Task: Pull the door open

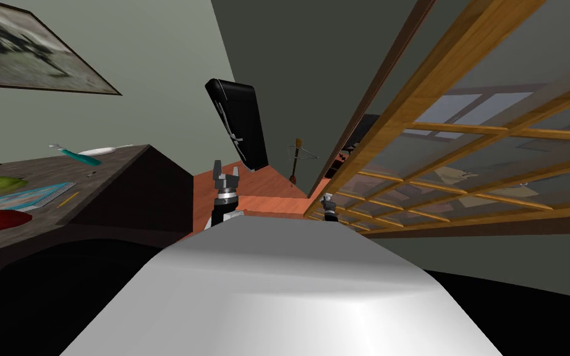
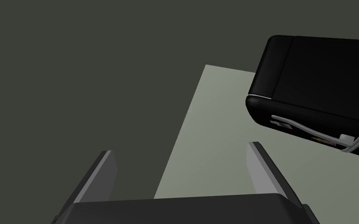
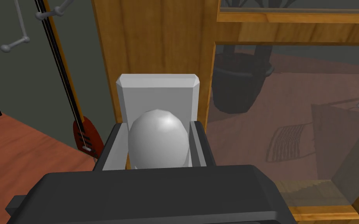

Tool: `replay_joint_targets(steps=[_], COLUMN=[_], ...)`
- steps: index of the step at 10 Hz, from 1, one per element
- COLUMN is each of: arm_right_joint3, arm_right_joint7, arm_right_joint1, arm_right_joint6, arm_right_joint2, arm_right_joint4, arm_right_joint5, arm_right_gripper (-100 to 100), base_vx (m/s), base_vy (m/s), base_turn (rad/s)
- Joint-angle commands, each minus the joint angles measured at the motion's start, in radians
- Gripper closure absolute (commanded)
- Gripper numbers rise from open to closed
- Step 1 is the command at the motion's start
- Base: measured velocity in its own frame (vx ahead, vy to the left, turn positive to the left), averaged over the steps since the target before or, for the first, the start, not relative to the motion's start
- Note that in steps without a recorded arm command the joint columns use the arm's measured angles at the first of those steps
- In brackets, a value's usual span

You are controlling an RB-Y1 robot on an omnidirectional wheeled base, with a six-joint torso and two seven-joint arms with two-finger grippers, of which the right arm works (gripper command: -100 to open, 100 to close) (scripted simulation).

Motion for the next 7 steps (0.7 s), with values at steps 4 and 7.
replay_joint_targets(steps=[4, 7], arm_right_joint3=[0.065, 0.105], arm_right_joint7=[-0.066, -0.098], arm_right_joint1=[0.031, 0.055], arm_right_joint6=[-0.03, -0.056], arm_right_joint2=[-0.036, -0.056], arm_right_joint4=[-0.02, -0.029], arm_right_joint5=[0.039, 0.067], arm_right_gripper=[100, 100], base_vx=[-0.254, -0.137], base_vy=[-0.037, -0.017], base_turn=[0.079, -0.004])
